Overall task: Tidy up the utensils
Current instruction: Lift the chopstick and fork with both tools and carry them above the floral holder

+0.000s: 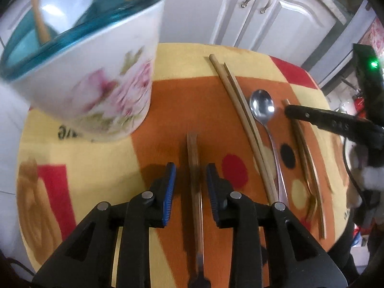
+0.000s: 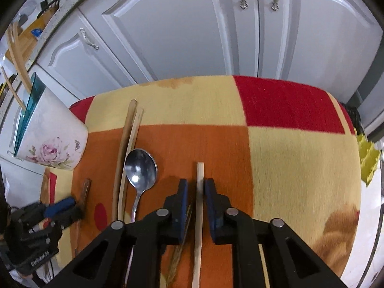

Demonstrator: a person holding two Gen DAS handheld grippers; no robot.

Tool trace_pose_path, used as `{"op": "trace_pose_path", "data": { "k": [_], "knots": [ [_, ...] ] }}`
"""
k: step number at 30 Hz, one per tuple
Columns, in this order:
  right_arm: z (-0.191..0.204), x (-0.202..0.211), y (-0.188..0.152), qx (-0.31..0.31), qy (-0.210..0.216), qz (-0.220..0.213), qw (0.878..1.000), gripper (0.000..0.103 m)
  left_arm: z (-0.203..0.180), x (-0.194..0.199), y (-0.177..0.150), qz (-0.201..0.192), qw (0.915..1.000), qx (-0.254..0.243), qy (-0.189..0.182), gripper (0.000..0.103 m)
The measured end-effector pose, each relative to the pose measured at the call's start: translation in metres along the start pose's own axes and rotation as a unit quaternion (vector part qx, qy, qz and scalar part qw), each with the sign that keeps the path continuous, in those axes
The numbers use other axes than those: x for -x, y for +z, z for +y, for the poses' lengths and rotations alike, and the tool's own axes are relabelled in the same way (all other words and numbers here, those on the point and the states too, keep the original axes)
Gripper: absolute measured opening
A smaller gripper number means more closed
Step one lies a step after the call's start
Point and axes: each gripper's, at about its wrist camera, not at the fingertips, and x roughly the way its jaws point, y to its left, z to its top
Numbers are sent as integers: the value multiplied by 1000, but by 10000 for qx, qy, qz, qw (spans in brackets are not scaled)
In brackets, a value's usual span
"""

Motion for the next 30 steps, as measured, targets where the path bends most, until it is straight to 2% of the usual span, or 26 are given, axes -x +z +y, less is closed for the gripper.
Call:
{"op": "trace_pose_path", "data": {
  "k": [4,5,9,13,21,30],
  "knots": [
    [-1,1,1,20,54,-66,10000,5,-13,-8,9,-28,9988,-366,328,22],
    [-1,4,1,19,93,-108,9999,5,-15,-9,10,-31,9984,-454,330,9],
    [-1,28,-1,-28,318,-329,9989,5,-4,1,12,3,9994,-340,-65,9],
    [1,62,-4,-57,528,-584,9969,5,12,37,9,-313,9982,-160,-489,9],
    [26,141,-15,247,837,-1243,9884,5,18,111,-13,-930,9924,-278,-760,9],
    [57,193,-37,592,990,-1623,9800,5,20,168,-43,-1417,9853,-242,-923,9]
  ]
}}
